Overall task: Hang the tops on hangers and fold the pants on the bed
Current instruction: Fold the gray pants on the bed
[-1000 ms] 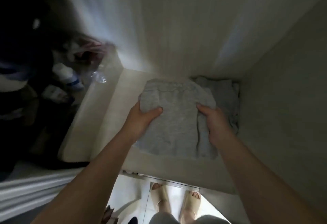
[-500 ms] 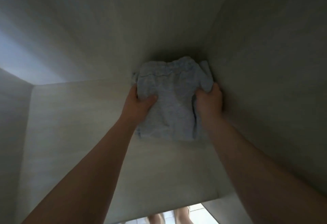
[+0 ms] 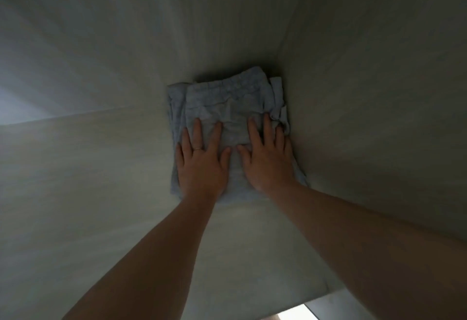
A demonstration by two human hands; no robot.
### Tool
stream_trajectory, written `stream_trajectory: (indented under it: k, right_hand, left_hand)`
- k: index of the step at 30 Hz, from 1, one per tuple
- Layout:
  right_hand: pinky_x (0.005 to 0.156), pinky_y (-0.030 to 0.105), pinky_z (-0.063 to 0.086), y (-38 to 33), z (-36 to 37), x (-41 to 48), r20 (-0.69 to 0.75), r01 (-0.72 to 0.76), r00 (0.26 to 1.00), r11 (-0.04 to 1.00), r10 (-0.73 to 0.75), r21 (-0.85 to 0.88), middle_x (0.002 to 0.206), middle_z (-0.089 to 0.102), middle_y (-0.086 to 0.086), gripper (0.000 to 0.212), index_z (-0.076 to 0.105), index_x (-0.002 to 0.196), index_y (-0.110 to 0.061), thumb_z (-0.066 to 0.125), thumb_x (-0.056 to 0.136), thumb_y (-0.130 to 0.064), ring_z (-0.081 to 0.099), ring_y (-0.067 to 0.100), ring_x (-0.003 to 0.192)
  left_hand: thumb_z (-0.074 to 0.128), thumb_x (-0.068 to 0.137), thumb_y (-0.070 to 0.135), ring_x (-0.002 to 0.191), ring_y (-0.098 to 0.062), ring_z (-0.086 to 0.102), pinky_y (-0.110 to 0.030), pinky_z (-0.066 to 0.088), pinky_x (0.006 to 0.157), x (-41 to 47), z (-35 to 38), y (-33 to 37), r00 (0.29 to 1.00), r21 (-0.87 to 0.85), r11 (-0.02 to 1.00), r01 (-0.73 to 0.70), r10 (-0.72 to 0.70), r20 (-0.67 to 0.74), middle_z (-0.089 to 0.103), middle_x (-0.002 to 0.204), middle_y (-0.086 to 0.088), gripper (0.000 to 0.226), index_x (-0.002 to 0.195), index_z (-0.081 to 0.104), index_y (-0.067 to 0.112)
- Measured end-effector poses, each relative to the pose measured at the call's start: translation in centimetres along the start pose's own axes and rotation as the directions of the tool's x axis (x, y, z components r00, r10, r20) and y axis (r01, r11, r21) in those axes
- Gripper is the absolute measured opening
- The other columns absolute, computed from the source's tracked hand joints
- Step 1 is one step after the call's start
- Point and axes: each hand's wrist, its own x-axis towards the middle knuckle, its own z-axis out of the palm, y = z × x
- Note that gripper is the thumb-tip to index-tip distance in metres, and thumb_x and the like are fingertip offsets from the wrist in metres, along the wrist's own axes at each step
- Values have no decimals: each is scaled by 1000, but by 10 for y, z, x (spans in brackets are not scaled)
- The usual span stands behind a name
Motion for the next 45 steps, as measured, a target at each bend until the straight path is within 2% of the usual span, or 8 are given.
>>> stream_trajectory:
  k: [5,10,13,16,21,27,36,45]
  right_hand:
    - [123,49,-8,11,17,24,77,39,996,998,-36,-39,168,-14,5,74,-13,158,-34,20,99,-65,-2,34,153]
    - [123,51,-6,13,-4,21,209,91,976,987,-63,-131,167,-20,3,76,-18,157,-33,20,99,-65,-7,35,153]
    - [122,55,2,17,-15,-15,216,121,973,974,-78,-193,169,-8,0,77,-7,159,-28,27,99,-62,-5,34,154]
    - [120,58,4,15,-20,-76,295,41,956,987,7,-157,169,0,1,77,-2,160,-28,34,99,-58,3,33,154]
    - [119,60,2,0,-27,-189,416,39,909,992,13,-118,169,2,-3,67,8,160,-31,33,102,-56,2,30,154]
    - [120,57,0,-11,-48,-281,433,102,899,992,-62,-70,169,1,-7,65,6,160,-36,26,103,-59,-1,27,155]
    - [121,55,-3,-1,-99,-343,302,340,896,940,-327,10,168,-2,-10,62,5,159,-37,28,104,-54,-6,22,155]
    - [119,56,-3,48,-138,-405,264,651,717,755,-645,75,168,-1,-12,62,6,158,-40,27,102,-55,-6,22,154]
  left_hand:
    - [23,103,57,155,-32,5,-47,5,125,13,17,-9,999,29,999,16,-15,-51,0,170,-3,58,158,8,46]
    - [25,103,56,155,-31,-3,-48,3,125,4,3,-11,995,58,998,10,-16,103,-8,169,-4,63,159,-1,42]
    - [23,103,55,155,-28,-5,-50,6,123,-41,-6,-14,985,70,996,49,-60,159,-8,170,0,62,159,0,43]
    - [28,103,54,155,-25,-9,-54,9,122,-113,-15,-18,962,35,995,95,-100,254,-10,169,5,63,158,-2,44]
    - [31,103,57,155,-26,-12,-53,3,124,-234,-29,-19,849,53,957,287,-279,449,-14,169,5,66,159,-1,41]
    - [27,105,54,155,-27,-9,-52,3,123,-317,-64,-4,899,-84,919,385,-352,261,-9,169,2,62,160,4,38]
    - [26,104,56,156,-28,-6,-51,4,124,-427,-97,25,885,-111,879,465,-466,17,-4,170,1,62,161,7,38]
    - [28,104,59,155,-16,-12,-47,1,125,-532,-84,97,711,-359,695,622,-694,-112,-6,169,9,60,158,7,44]
